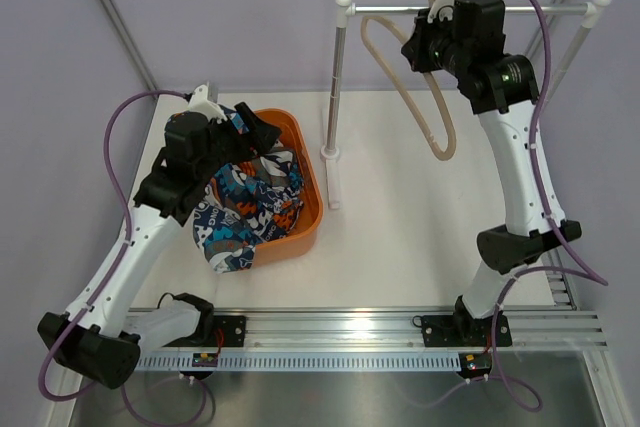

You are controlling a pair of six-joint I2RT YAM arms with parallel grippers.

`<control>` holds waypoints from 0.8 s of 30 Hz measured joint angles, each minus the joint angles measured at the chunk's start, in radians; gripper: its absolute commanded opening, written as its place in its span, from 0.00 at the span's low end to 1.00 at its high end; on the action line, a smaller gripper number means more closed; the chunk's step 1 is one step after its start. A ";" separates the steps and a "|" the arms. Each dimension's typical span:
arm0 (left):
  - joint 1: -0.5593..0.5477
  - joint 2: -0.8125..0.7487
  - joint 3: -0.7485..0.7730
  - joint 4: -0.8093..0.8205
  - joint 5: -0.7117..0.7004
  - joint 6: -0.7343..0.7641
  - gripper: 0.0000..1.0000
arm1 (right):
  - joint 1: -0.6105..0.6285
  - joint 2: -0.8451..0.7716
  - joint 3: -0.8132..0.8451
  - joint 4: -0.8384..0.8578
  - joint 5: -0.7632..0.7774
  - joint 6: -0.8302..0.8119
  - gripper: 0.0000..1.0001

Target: Remove the shorts from the hanger

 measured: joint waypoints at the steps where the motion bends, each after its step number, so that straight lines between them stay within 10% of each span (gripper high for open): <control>1: 0.000 -0.002 0.002 -0.003 0.000 0.005 0.90 | 0.000 0.027 0.040 -0.007 0.000 0.000 0.00; 24: 0.000 -0.032 0.016 -0.051 -0.002 0.050 0.91 | 0.000 0.225 0.102 0.025 -0.001 0.078 0.00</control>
